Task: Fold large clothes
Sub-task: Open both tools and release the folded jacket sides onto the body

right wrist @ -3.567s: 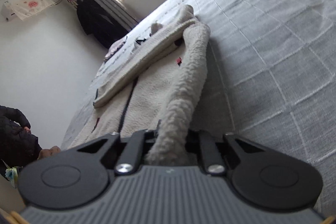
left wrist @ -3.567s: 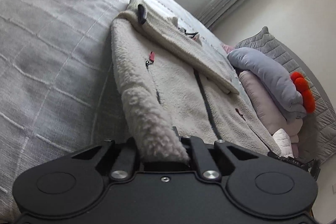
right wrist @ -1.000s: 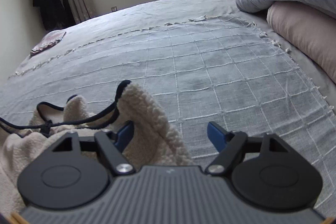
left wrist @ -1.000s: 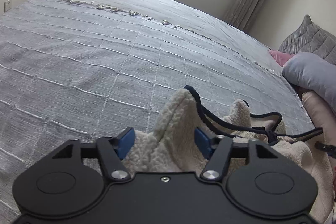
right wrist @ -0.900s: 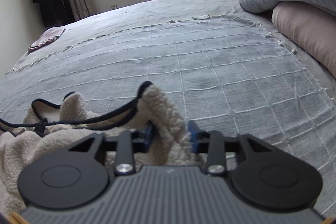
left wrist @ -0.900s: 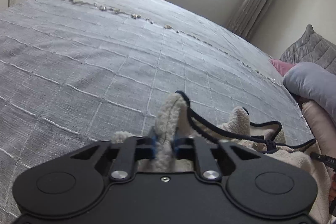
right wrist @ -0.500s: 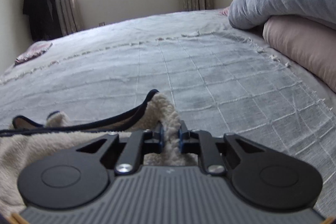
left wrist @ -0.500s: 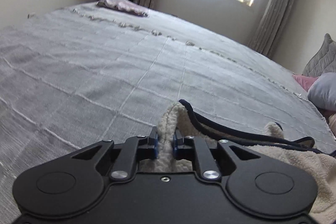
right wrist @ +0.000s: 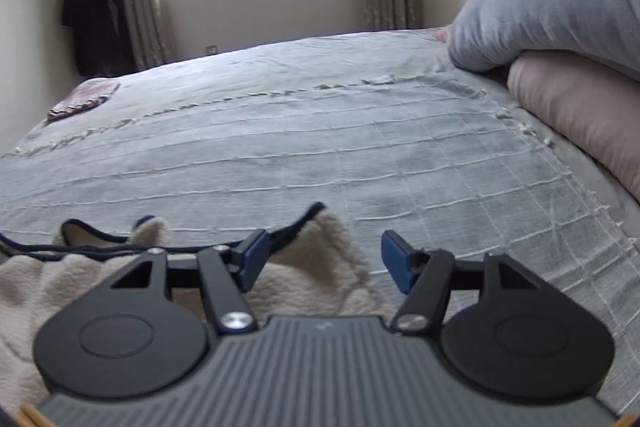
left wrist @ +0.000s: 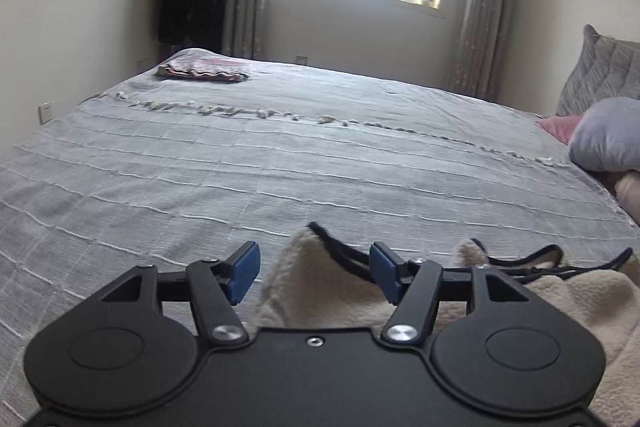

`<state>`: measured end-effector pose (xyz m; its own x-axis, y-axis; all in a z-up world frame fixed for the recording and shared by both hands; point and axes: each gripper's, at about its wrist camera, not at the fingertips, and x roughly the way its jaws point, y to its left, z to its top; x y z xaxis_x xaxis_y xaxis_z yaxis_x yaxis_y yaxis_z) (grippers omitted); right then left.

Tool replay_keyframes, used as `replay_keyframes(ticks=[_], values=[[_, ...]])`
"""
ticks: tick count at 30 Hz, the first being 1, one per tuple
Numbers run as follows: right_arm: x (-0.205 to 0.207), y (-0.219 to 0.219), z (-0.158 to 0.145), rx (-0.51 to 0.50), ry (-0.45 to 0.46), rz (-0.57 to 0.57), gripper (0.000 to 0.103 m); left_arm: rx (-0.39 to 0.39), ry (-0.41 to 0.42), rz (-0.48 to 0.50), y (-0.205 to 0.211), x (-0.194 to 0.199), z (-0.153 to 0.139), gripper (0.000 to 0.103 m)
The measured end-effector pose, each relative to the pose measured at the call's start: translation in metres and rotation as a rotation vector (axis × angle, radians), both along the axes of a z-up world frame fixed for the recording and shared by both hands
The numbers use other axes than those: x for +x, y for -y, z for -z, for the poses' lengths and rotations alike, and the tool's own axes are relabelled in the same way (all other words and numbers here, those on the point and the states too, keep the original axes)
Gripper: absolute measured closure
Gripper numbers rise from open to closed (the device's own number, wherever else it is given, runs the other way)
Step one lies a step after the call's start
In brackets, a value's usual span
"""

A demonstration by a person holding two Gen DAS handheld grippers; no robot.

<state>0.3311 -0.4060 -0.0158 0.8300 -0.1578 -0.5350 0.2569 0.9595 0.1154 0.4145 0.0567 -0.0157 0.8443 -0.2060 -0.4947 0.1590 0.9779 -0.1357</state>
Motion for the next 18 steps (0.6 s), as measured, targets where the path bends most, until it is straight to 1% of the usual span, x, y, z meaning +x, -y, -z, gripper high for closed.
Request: replay_keyframes(ticks=[1, 2, 4, 5, 6, 7, 8, 10, 12, 13, 15, 17, 18], values=[[0.004, -0.01, 0.002, 0.012, -0.013, -0.048, 0.036, -0.008, -0.007, 0.035, 0.008, 0.0, 0.001, 0.043], [0.01, -0.021, 0.005, 0.017, -0.035, -0.089, 0.036, -0.006, -0.027, 0.074, 0.017, 0.004, 0.005, 0.043], [0.023, -0.04, 0.018, -0.005, -0.09, -0.138, 0.037, 0.023, -0.082, 0.108, 0.032, 0.015, 0.02, 0.043], [0.031, -0.048, 0.027, -0.036, -0.121, -0.151, 0.041, 0.055, -0.112, 0.115, 0.039, 0.021, 0.032, 0.042], [0.038, -0.052, 0.036, -0.076, -0.155, -0.144, 0.045, 0.121, -0.105, 0.083, 0.045, 0.024, 0.043, 0.042], [0.045, -0.055, 0.047, -0.113, -0.187, -0.134, 0.05, 0.191, -0.084, 0.048, 0.048, 0.027, 0.054, 0.044], [0.05, -0.053, 0.054, -0.116, -0.183, -0.132, 0.05, 0.225, -0.096, 0.008, 0.048, 0.032, 0.063, 0.044], [0.054, -0.046, 0.059, -0.091, -0.165, -0.115, 0.049, 0.138, -0.113, -0.029, 0.032, 0.044, 0.068, 0.044], [0.054, -0.042, 0.061, -0.062, -0.151, -0.101, 0.048, 0.075, -0.142, -0.057, 0.019, 0.052, 0.072, 0.045], [0.054, -0.044, 0.061, -0.068, -0.149, -0.101, 0.048, 0.069, -0.14, -0.056, 0.018, 0.052, 0.071, 0.044], [0.045, -0.046, 0.055, -0.098, -0.141, -0.1, 0.048, 0.094, -0.117, -0.056, 0.022, 0.042, 0.063, 0.044], [0.031, -0.05, 0.041, -0.141, -0.112, -0.073, 0.047, 0.097, -0.066, -0.04, 0.025, 0.023, 0.045, 0.044], [0.021, -0.052, 0.034, -0.168, -0.092, -0.066, 0.046, 0.091, -0.05, -0.014, 0.027, 0.011, 0.035, 0.044]])
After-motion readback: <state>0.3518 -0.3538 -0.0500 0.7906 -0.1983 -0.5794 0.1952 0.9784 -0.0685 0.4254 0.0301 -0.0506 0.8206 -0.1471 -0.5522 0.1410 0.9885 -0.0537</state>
